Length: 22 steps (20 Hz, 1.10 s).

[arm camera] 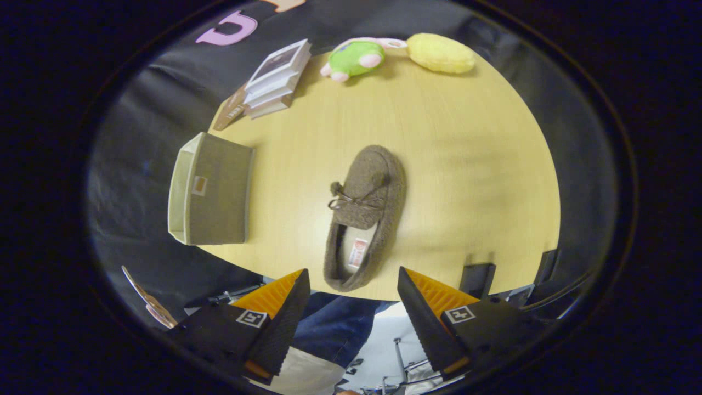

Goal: Open the storage box then place both shoes into the box .Put the left shoe in first, then the right shoe, with the right side of both shoes facing outward in a uniform manner.

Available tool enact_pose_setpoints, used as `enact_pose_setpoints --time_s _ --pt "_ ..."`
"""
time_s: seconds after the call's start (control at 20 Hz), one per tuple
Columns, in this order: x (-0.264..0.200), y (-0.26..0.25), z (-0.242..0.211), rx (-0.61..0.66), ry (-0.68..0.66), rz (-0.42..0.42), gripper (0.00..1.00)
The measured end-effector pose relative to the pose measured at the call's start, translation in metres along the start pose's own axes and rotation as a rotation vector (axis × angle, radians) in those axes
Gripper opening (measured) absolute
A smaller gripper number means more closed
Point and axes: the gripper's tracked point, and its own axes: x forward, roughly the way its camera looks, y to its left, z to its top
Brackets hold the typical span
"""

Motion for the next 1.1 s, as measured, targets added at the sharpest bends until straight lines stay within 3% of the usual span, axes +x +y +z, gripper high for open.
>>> enact_pose_setpoints --time_s 0.35,0.65,1.0,1.1 --pt "0.051 -0.023 0.006 0.027 0.021 -0.030 1.00" --pt "0.088 -0.033 0.009 -0.020 0.058 -0.113 0.74" --pt "0.101 -0.025 0.004 -0.033 0.090 -0.111 0.44" --pt "0.104 -0.025 0.002 -0.018 0.098 -0.128 0.43"
